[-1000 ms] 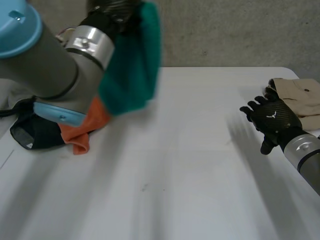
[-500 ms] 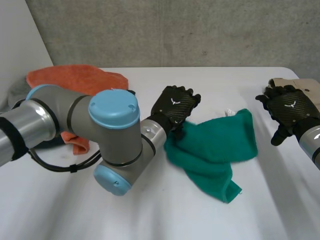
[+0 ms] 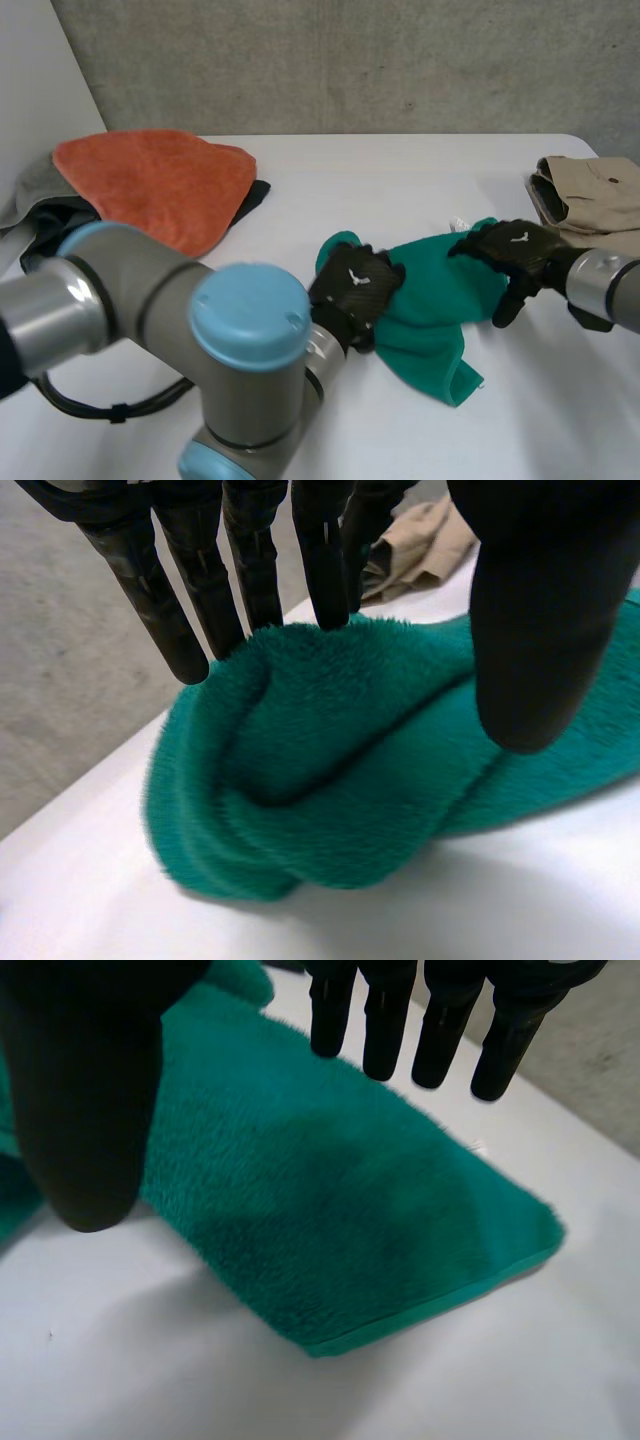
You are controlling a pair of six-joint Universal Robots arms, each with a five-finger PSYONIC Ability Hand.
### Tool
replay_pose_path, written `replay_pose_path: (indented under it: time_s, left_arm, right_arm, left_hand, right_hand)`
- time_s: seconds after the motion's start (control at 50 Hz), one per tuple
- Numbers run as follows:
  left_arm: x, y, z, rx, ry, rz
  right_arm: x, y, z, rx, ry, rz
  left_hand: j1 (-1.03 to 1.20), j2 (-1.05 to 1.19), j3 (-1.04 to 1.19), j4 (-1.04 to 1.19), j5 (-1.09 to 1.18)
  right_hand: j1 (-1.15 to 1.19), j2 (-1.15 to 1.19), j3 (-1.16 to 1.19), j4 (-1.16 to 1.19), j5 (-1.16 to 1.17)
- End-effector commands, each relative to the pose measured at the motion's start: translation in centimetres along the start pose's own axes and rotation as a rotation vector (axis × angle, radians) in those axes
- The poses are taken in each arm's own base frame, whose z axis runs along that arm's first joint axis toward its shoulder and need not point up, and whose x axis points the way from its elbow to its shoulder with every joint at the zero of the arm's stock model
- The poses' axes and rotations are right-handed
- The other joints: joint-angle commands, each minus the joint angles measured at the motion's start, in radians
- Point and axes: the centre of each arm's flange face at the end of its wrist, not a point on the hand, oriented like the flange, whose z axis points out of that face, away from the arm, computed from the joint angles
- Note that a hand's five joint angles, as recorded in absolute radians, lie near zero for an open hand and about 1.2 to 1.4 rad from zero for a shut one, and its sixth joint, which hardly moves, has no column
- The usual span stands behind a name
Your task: Fold the laundry.
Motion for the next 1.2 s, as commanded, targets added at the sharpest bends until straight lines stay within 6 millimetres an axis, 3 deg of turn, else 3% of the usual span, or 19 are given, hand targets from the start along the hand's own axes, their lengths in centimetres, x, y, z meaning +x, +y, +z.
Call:
replay_pose_path:
  time_s: [0.02, 0.08, 0.1, 0.16, 0.22, 0.26, 0.34, 0.44, 0.54, 0.66, 0.74, 0.8, 0.82, 0.84, 0.9, 1.02, 1.06, 1.12, 1.2]
  left_arm:
    - [1.5, 2.5, 1.7, -0.016, 0.024, 0.008]
    - [1.7, 3.0, 2.9, -0.004, 0.019, 0.008]
    - [1.8, 3.1, 3.1, -0.004, 0.019, 0.01]
    - [1.9, 3.2, 3.7, 0.005, 0.022, 0.033]
    - [1.8, 3.1, 4.1, 0.014, 0.02, 0.084]
    - [1.7, 2.7, 4.1, 0.024, 0.015, 0.119]
    - [1.2, 1.7, 3.8, 0.043, 0.002, 0.132]
    - [-2.0, -4.6, 1.4, 0.177, -0.074, 0.11]
    - [-7.0, -11.2, -2.6, 0.334, -0.198, 0.084]
    - [-8.8, -13.8, -4.7, 0.406, -0.231, 0.034]
    - [-10.6, -13.0, -4.0, 0.387, -0.253, 0.006]
    - [-12.5, -11.3, -2.7, 0.342, -0.278, 0.006]
    - [-12.6, -10.3, -2.0, 0.317, -0.271, 0.006]
    - [-12.9, -7.9, -0.3, 0.255, -0.264, 0.007]
    - [-13.1, -4.7, 1.8, 0.173, -0.251, 0.004]
    - [-16.4, 1.7, 5.5, 0.024, -0.309, -0.006]
    - [-17.2, 3.1, 6.0, -0.005, -0.32, -0.007]
    - [-17.5, 3.3, 6.1, -0.008, -0.325, -0.009]
    - [-17.6, 2.7, 5.7, 0.001, -0.343, -0.01]
  right_arm:
    - [-1.3, 1.9, 2.8, -0.003, -0.028, -0.022]
    - [-1.2, 2.1, 3.6, 0.029, -0.004, -0.045]
    - [-1.0, 1.8, 3.7, 0.047, 0.02, -0.052]
    - [-0.6, 1.8, 3.9, 0.058, 0.055, -0.063]
    - [-0.6, 1.1, 3.4, 0.078, 0.08, -0.08]
    - [-0.6, -0.6, 2.2, 0.118, 0.105, -0.109]
    - [0.1, -2.9, 0.4, 0.165, 0.159, -0.142]
    - [0.6, -5.7, -2.0, 0.211, 0.205, -0.175]
    - [1.0, -11.5, -7.1, 0.318, 0.305, -0.237]
    - [1.6, -15.1, -9.6, 0.413, 0.355, -0.224]
    - [1.5, -15.7, -9.4, 0.443, 0.33, -0.198]
    - [1.4, -14.0, -6.3, 0.402, 0.276, -0.137]
    - [0.5, -13.4, -4.0, 0.396, 0.235, -0.123]
    - [0.0, -13.2, -3.2, 0.396, 0.223, -0.124]
    - [-2.5, -11.9, 0.1, 0.363, 0.168, -0.119]
    - [-5.4, -8.2, 4.3, 0.245, 0.118, -0.082]
    - [-5.9, -7.0, 5.6, 0.218, 0.113, -0.07]
    - [-6.7, -6.5, 6.4, 0.214, 0.102, -0.062]
    - [-7.5, -6.9, 6.5, 0.223, 0.112, -0.046]
  left_hand:
    - [-0.065, -0.053, -0.054, -0.058, -0.061]
    - [-0.095, -0.083, -0.084, -0.087, -0.091]
    - [-0.086, -0.074, -0.075, -0.079, -0.082]
    - [0.081, 0.092, 0.092, 0.088, 0.085]
    - [0.465, 0.477, 0.476, 0.472, 0.469]
    - [0.895, 0.907, 0.906, 0.903, 0.9]
    - [0.897, 0.909, 0.908, 0.904, 0.901]
    - [0.897, 0.909, 0.908, 0.904, 0.901]
    - [0.897, 0.909, 0.908, 0.904, 0.901]
    - [0.897, 0.909, 0.908, 0.904, 0.901]
    - [0.897, 0.909, 0.908, 0.904, 0.901]
    - [0.897, 0.909, 0.908, 0.904, 0.901]
    - [0.897, 0.909, 0.908, 0.904, 0.901]
    - [0.897, 0.909, 0.908, 0.904, 0.901]
    - [0.897, 0.909, 0.908, 0.904, 0.901]
    - [0.897, 0.909, 0.908, 0.904, 0.901]
    - [0.504, 0.516, 0.515, 0.511, 0.508]
    - [0.266, 0.278, 0.277, 0.274, 0.271]
    - [0.017, 0.029, 0.028, 0.025, 0.022]
  right_hand:
    - [0.259, 0.256, 0.254, 0.258, 0.254]
    - [0.698, 0.695, 0.694, 0.698, 0.693]
    - [1.043, 1.04, 1.038, 1.042, 1.038]
    - [1.051, 1.048, 1.046, 1.051, 1.046]
    - [1.051, 1.048, 1.046, 1.051, 1.046]
    - [1.051, 1.048, 1.046, 1.051, 1.046]
    - [1.051, 1.048, 1.046, 1.051, 1.046]
    - [1.051, 1.048, 1.046, 1.051, 1.046]
    - [1.051, 1.048, 1.046, 1.051, 1.046]
    - [1.051, 1.048, 1.046, 1.051, 1.046]
    - [1.051, 1.048, 1.046, 1.051, 1.046]
    - [1.051, 1.048, 1.046, 1.051, 1.046]
    - [1.051, 1.048, 1.046, 1.051, 1.046]
    - [1.051, 1.048, 1.046, 1.051, 1.046]
    - [1.051, 1.048, 1.046, 1.051, 1.046]
    - [1.051, 1.048, 1.046, 1.051, 1.046]
    - [1.051, 1.048, 1.046, 1.051, 1.046]
    - [1.051, 1.048, 1.046, 1.051, 1.046]
    - [-0.171, -0.174, -0.175, -0.171, -0.176]
